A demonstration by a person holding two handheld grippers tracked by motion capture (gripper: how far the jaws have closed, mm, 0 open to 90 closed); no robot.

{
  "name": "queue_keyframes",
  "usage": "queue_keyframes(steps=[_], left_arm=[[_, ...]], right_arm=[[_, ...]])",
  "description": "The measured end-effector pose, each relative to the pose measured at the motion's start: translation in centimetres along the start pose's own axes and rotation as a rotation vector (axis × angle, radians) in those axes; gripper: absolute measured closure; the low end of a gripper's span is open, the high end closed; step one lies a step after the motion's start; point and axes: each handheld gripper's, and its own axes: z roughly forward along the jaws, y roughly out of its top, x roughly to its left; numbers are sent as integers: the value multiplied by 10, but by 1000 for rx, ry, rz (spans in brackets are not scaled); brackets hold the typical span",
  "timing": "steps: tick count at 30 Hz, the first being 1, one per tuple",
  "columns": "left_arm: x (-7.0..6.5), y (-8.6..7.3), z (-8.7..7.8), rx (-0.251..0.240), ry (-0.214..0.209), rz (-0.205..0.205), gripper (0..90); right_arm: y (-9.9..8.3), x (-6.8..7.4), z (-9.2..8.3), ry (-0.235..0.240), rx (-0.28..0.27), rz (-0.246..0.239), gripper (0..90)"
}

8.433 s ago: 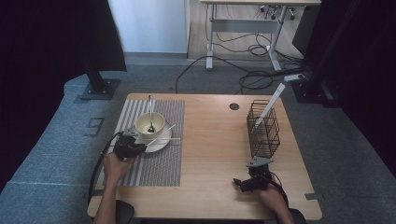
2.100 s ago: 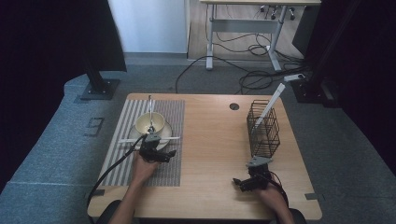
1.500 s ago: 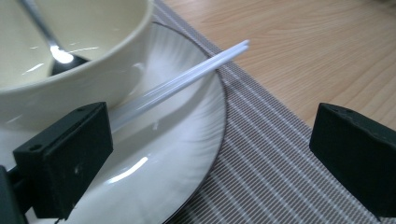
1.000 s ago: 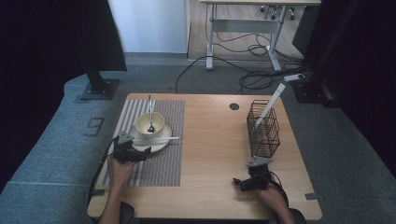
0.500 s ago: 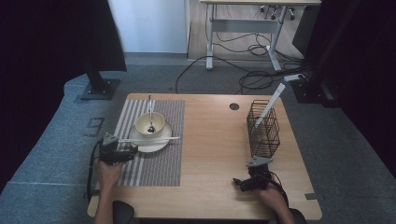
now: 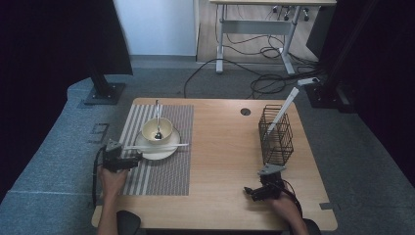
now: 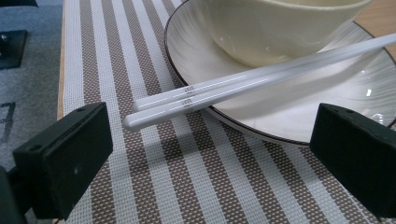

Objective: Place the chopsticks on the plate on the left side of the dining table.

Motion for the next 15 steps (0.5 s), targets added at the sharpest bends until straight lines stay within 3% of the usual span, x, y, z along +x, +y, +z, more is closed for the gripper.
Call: queue_keyframes(steps=[15], left_arm=[[-3,0,4,14,-19,7,0]], right_arm=[[0,0,0,0,0,0,0]])
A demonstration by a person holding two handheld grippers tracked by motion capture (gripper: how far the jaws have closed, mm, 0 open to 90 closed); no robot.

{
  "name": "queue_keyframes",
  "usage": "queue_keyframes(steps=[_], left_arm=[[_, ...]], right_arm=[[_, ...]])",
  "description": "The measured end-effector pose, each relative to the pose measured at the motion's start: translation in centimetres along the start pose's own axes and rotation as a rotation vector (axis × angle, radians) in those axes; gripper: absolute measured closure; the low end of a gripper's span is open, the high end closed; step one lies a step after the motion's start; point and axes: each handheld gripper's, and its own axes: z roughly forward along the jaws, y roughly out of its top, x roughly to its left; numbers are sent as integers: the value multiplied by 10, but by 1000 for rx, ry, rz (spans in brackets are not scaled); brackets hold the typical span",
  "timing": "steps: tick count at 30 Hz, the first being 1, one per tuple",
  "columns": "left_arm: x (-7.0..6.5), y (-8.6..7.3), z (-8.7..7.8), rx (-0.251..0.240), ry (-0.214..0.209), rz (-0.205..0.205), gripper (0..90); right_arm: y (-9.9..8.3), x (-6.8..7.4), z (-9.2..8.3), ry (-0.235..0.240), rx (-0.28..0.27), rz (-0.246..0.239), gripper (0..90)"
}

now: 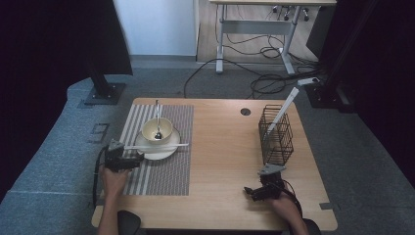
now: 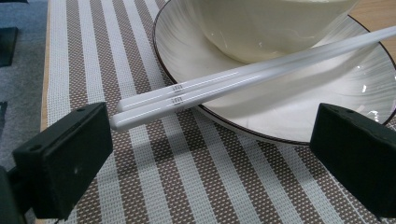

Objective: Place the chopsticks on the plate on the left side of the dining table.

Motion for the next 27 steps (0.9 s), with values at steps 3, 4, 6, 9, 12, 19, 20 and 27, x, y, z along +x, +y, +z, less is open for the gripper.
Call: queue_keyframes(steps=[3,4,6,9,12,19,20,27], left_arm=[[0,0,0,0,-2,1,0],[0,0,0,0,-3,1,0],[-1,0,1,3,-5,4,0],[-1,0,1,4,-6,5,0],[-1,0,1,4,-6,7,0],[-2,0,2,11,-10,14,0],[-2,0,2,12,-11,14,0],[-2,0,2,11,-9,14,0]], right_arm=[[0,0,0,0,-1,-1,0],[0,0,0,0,0,0,0],[0,0,0,0,0,0,0],[0,0,0,0,0,0,0],[0,0,0,0,0,0,0],[0,0,0,0,0,0,0],[0,0,0,0,0,0,0],[0,0,0,0,0,0,0]])
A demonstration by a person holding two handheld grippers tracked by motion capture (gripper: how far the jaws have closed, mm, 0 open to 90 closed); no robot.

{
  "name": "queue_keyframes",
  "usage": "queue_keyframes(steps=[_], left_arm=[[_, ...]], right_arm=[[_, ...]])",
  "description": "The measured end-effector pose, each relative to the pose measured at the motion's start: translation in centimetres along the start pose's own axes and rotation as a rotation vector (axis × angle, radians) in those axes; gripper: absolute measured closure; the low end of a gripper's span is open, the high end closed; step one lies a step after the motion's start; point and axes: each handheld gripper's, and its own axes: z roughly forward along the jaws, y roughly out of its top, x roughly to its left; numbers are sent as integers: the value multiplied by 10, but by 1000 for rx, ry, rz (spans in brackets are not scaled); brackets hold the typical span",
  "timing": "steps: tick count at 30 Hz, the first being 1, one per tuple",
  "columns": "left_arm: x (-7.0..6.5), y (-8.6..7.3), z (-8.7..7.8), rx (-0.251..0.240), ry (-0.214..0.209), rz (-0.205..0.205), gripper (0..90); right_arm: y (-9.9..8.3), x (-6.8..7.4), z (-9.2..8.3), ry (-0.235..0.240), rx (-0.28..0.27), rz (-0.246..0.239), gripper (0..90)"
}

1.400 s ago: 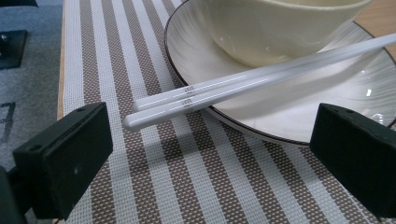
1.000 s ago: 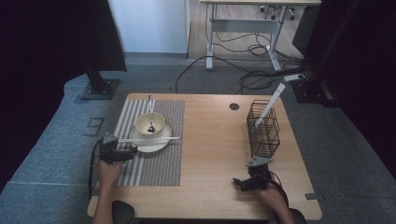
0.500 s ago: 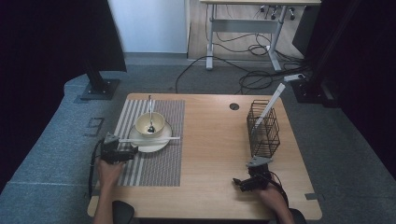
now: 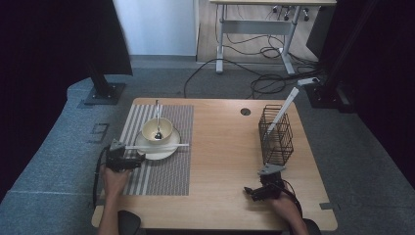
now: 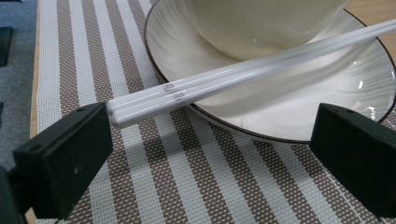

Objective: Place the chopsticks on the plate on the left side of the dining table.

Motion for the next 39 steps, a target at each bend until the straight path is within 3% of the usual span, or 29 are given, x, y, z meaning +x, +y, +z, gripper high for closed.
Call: queue_keyframes(steps=[11,16,19,24,30,35,39], left_arm=[[0,1,-5,-7,6,1,0],[-6,5,-11,-5,5,32,0],[-13,8,-14,0,-17,59,0],[-28,14,-21,10,-51,111,0],[-53,23,-27,-4,-123,155,0],[-80,26,-22,1,-193,204,0],[-100,25,-14,24,-217,257,0]], right_arm=[[0,0,0,0,0,0,0],[0,0,0,0,-1,1,0],[0,0,0,0,0,0,0],[0,0,0,0,-2,1,0],[0,0,0,0,-2,0,0],[0,0,0,0,-2,0,0],[0,0,0,0,-1,0,0]])
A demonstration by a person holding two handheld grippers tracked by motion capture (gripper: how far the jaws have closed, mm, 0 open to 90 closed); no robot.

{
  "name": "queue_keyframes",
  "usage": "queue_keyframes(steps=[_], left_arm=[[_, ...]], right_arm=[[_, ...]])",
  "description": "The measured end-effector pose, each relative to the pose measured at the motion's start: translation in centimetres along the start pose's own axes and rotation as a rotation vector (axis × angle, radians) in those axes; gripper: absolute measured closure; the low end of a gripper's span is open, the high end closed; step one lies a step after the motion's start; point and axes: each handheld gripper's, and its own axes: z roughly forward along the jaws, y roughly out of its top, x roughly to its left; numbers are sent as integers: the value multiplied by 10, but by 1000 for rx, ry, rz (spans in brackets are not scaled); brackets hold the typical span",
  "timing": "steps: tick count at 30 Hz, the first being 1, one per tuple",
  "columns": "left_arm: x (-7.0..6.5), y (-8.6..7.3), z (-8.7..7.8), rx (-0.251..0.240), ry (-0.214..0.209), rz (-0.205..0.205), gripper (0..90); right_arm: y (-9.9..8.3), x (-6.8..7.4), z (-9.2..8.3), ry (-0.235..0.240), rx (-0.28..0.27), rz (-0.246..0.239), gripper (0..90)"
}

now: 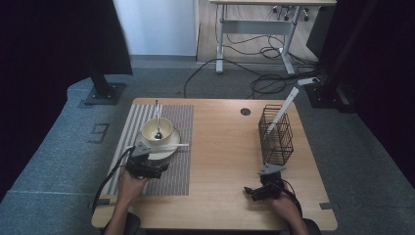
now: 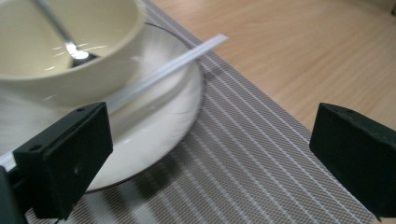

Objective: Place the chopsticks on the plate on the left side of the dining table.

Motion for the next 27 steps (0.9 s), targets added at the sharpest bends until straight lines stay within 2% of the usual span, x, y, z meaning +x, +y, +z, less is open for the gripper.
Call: queue_keyframes(steps=[4,10,15,21,27], left_arm=[[-13,-2,15,20,-54,13,0],[-28,-9,42,101,-101,57,0],[-34,-18,61,189,-105,93,0],[-37,-21,63,169,-93,94,0],[-37,-21,63,169,-95,95,0]], right_arm=[[0,0,0,0,0,0,0],[0,0,0,0,0,0,0],[0,0,0,0,0,0,0],[0,0,0,0,0,0,0],[0,0,0,-1,0,0,0]])
